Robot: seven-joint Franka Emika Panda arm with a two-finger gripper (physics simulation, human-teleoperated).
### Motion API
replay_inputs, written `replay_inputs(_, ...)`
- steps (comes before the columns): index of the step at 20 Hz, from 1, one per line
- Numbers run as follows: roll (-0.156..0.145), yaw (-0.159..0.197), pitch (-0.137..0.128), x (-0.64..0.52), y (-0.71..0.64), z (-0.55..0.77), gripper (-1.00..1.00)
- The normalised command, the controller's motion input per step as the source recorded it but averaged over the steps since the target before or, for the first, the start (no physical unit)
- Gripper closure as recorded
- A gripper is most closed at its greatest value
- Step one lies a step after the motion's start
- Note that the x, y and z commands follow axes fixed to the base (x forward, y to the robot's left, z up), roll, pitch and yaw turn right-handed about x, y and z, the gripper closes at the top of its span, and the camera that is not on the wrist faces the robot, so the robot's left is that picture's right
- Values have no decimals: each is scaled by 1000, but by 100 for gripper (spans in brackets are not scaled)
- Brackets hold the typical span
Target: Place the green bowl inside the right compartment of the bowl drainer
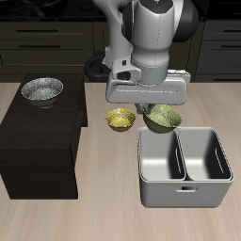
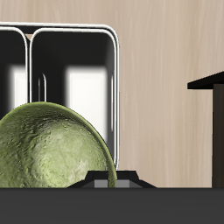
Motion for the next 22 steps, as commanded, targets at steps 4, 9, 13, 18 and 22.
replay_inputs(4, -8, 1, 5, 83, -47, -96, 100)
replay_inputs(9, -8, 8, 16, 85, -23, -141, 100)
replay_inputs(13, -8, 11, 18, 60, 28, -146, 100)
replay_inputs(18, 11, 37, 17, -75, 117, -127, -100)
replay_inputs(22, 42, -1, 2, -64, 47, -45, -100)
